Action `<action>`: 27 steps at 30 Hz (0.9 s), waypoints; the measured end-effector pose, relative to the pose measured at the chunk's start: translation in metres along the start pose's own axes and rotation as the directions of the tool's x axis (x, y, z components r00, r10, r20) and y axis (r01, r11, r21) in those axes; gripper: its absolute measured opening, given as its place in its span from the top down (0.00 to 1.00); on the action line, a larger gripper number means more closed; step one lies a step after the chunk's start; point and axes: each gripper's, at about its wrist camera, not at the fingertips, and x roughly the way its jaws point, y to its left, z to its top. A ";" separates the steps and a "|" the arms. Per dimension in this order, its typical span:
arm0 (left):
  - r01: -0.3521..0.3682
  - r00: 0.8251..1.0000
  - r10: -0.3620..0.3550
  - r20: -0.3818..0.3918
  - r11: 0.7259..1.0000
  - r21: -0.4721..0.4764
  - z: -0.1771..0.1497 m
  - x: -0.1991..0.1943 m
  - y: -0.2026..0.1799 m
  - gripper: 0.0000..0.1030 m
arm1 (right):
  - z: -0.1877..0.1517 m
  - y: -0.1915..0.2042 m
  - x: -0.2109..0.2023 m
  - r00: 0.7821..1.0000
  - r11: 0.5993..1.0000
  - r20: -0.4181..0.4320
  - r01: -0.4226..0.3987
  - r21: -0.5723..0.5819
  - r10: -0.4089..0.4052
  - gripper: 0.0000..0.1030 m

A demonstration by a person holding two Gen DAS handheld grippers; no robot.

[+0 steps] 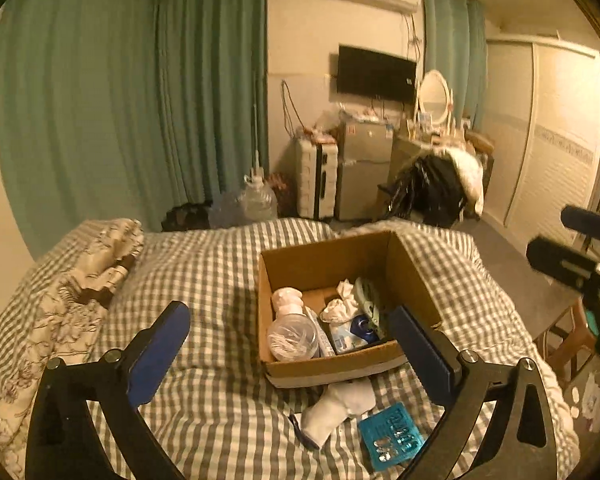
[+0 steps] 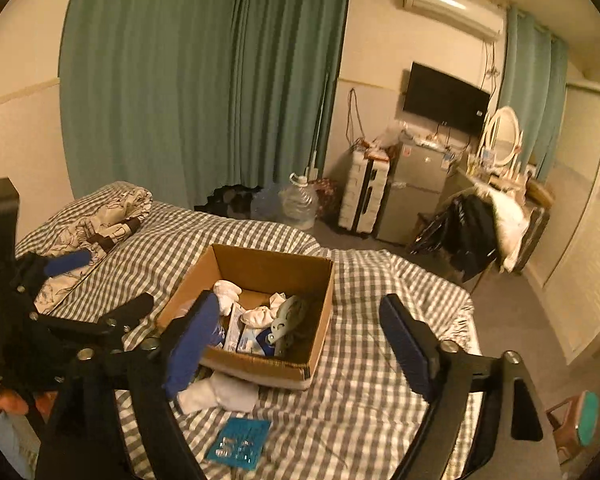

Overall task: Organize objects
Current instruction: 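Place the tube and clip into the box with both tools, then grasp the teal blister pack with the right tool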

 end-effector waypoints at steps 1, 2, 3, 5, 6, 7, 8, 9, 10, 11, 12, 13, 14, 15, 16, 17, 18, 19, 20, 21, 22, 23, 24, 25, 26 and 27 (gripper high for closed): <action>-0.002 1.000 0.002 0.010 1.000 -0.006 -0.002 -0.009 0.002 0.00 | -0.001 0.003 -0.007 1.000 1.000 0.005 0.008 -0.005 -0.008 0.14; -0.009 1.000 0.009 0.018 1.000 -0.012 -0.005 -0.015 0.002 0.00 | -0.004 0.007 -0.014 1.000 1.000 0.009 0.021 -0.010 -0.020 0.13; -0.017 0.999 0.018 0.027 1.000 -0.019 -0.009 -0.021 0.003 0.00 | -0.007 0.010 -0.020 0.999 0.999 0.012 0.030 -0.013 -0.030 0.12; -0.039 0.999 0.040 0.030 0.999 -0.033 -0.023 -0.028 0.007 0.00 | -0.018 0.017 -0.026 0.999 0.999 0.004 0.046 -0.012 -0.046 0.11; -0.048 0.998 0.049 0.029 0.998 -0.040 -0.029 -0.029 0.009 0.00 | -0.023 0.019 -0.026 0.999 0.999 -0.006 0.048 -0.012 -0.048 0.11; -0.066 0.997 0.068 0.029 0.996 -0.053 -0.038 -0.029 0.011 0.00 | -0.030 0.022 -0.025 0.999 0.999 -0.018 0.048 -0.011 -0.049 0.11; -0.080 0.996 0.082 0.028 0.995 -0.064 -0.046 -0.029 0.013 0.00 | -0.040 0.025 -0.022 0.998 0.999 -0.035 0.048 -0.006 -0.048 0.11; -0.088 0.996 0.090 0.021 0.994 -0.067 -0.055 -0.027 0.014 0.00 | -0.050 0.027 -0.018 0.997 0.999 -0.056 0.048 -0.003 -0.048 0.11; -0.100 0.995 0.101 0.006 0.993 -0.068 -0.065 -0.022 0.015 0.00 | -0.062 0.030 -0.010 0.995 0.999 -0.085 0.047 0.006 -0.046 0.11; -0.116 0.993 0.116 -0.007 0.991 -0.070 -0.073 -0.018 0.016 0.00 | -0.072 0.030 -0.004 0.993 0.999 -0.108 0.046 0.015 -0.044 0.11; -0.133 0.991 0.131 -0.030 0.989 -0.067 -0.084 -0.009 0.016 0.00 | -0.082 0.033 0.003 0.990 0.999 -0.132 0.044 0.024 -0.041 0.11; -0.131 0.991 0.129 -0.048 0.989 -0.061 -0.091 -0.002 0.016 0.00 | -0.092 0.035 0.013 0.987 0.999 -0.157 0.042 0.029 -0.036 0.11; -0.128 0.990 0.124 -0.068 0.990 -0.054 -0.098 0.004 0.016 0.00 | -0.103 0.038 0.025 0.981 0.999 -0.191 0.046 0.028 -0.040 0.11; -0.127 0.988 0.123 -0.091 0.991 -0.046 -0.104 0.012 0.015 0.00 | -0.114 0.040 0.038 0.972 0.998 -0.232 0.052 0.023 -0.045 0.11; -0.130 0.985 0.125 -0.118 0.991 -0.034 -0.112 0.021 0.014 0.00 | -0.122 0.043 0.049 0.964 0.999 -0.263 0.049 0.020 -0.042 0.11; -0.133 0.982 0.129 -0.136 0.991 -0.023 -0.118 0.027 0.013 0.00 | -0.132 0.045 0.060 0.956 0.999 -0.292 0.040 0.016 -0.034 0.11; -0.141 0.978 0.137 -0.155 0.990 -0.011 -0.123 0.034 0.012 0.00 | -0.140 0.049 0.071 0.948 0.999 -0.317 0.040 0.010 -0.035 0.11; -0.149 0.974 0.147 -0.173 0.989 0.000 -0.129 0.040 0.012 0.00 | -0.146 0.052 0.080 0.942 0.999 -0.334 0.042 0.002 -0.039 0.11; -0.153 0.971 0.151 -0.186 0.988 0.006 -0.133 0.044 0.013 0.00 | -0.153 0.055 0.090 0.935 0.999 -0.352 0.042 -0.008 -0.042 0.11; -0.154 0.968 0.153 -0.199 0.988 0.008 -0.136 0.048 0.014 0.00 | -0.159 0.059 0.098 0.929 0.999 -0.369 0.034 -0.017 -0.038 0.11; -0.155 0.966 0.153 -0.210 0.988 0.007 -0.139 0.051 0.015 0.00 | -0.165 0.064 0.107 0.922 0.999 -0.387 0.022 -0.028 -0.031 0.11; -0.158 0.962 0.155 -0.224 0.987 0.007 -0.141 0.055 0.016 0.00 | -0.169 0.067 0.114 0.914 0.999 -0.405 0.015 -0.035 -0.028 0.11; -0.163 0.959 0.160 -0.235 0.987 0.006 -0.144 0.058 0.017 0.00 | -0.174 0.069 0.121 0.906 0.999 -0.423 0.011 -0.040 -0.027 0.11; -0.176 0.952 0.172 -0.253 0.984 0.004 -0.146 0.061 0.019 0.00 | -0.178 0.072 0.128 0.897 0.999 -0.442 0.004 -0.044 -0.023 0.11; -0.183 0.948 0.177 -0.264 0.983 0.002 -0.149 0.063 0.021 0.00 | -0.183 0.076 0.134 0.888 0.999 -0.460 -0.006 -0.044 -0.015 0.11; -0.183 0.945 0.175 -0.276 0.983 -0.006 -0.150 0.066 0.023 0.00 | -0.184 0.079 0.137 0.883 0.999 -0.469 -0.017 -0.046 -0.006 0.11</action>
